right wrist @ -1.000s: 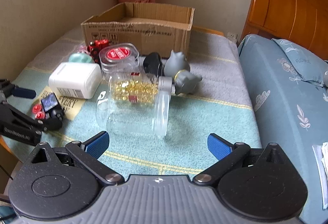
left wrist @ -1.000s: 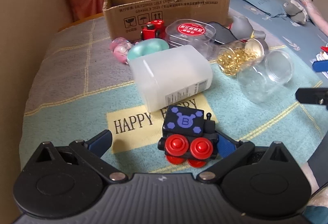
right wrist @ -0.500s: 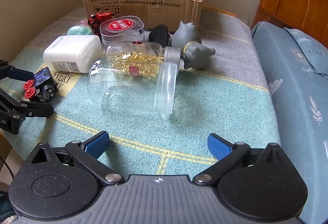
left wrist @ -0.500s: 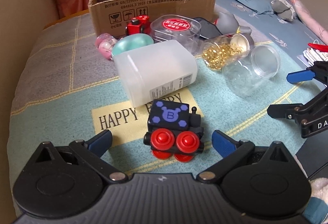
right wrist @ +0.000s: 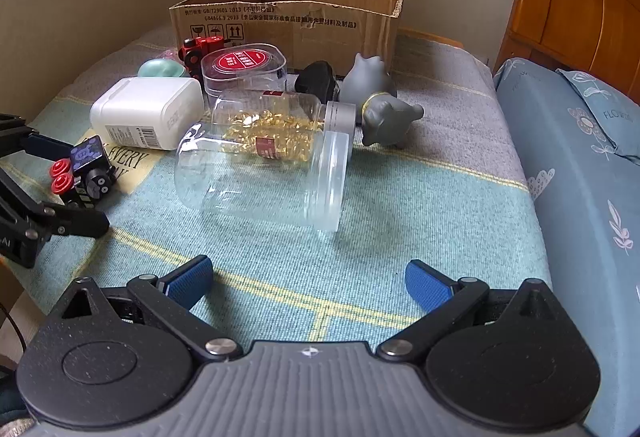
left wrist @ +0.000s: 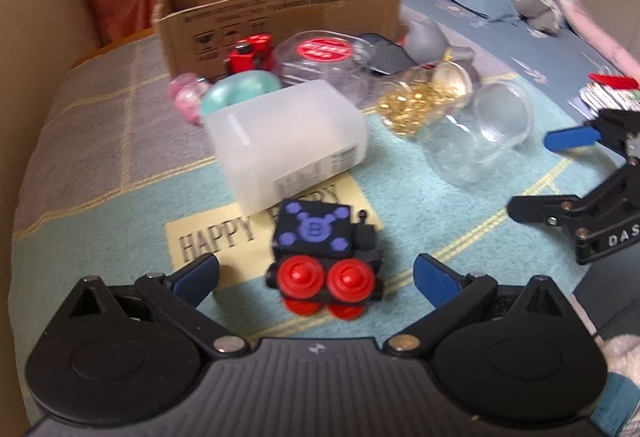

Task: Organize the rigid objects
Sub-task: 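Close the left tool on the toy car while the right tool grasps the capsule jar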

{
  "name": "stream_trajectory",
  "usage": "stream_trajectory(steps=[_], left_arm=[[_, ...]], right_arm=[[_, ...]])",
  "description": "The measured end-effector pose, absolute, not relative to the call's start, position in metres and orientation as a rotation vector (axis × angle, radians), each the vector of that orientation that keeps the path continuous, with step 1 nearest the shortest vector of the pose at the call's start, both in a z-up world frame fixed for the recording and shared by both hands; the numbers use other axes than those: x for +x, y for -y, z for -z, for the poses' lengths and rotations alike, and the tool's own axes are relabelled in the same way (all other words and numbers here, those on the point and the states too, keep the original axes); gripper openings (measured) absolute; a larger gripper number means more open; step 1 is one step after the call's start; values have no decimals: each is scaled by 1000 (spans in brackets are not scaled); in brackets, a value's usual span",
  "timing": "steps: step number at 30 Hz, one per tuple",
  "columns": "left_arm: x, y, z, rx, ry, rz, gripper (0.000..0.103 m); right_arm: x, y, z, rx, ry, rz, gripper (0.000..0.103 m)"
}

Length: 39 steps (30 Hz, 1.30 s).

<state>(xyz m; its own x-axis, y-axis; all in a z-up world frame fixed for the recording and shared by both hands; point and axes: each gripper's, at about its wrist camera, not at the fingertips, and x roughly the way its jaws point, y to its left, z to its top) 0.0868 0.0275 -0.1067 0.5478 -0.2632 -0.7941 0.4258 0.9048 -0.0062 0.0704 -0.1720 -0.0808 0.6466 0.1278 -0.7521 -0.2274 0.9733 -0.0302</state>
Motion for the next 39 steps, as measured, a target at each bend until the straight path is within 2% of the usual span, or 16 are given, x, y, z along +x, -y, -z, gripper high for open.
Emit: stream_trajectory(steps=[4,6,13,28,31,39], left_arm=[[87,-24,104,208,-888,454,89],[87,-23,102,212,-876,471,78],[88,-23,98,225,-856,507,50],[87,-50,97,194,-866,448,50],[86,-51,96,201,-866,448,50],[82,-52,81,208,-866,454,50]], right_arm=[[72,171,80,-126,-847,-203,103],[75,171,79,-122,-851,-203,103],[84,163,66,-102,-820,-241,103],[116,119,60,-162,-842,-256,103],[118,116,59,-182,-852,-226,95],[109,124,42,-206,-847,-249,95]])
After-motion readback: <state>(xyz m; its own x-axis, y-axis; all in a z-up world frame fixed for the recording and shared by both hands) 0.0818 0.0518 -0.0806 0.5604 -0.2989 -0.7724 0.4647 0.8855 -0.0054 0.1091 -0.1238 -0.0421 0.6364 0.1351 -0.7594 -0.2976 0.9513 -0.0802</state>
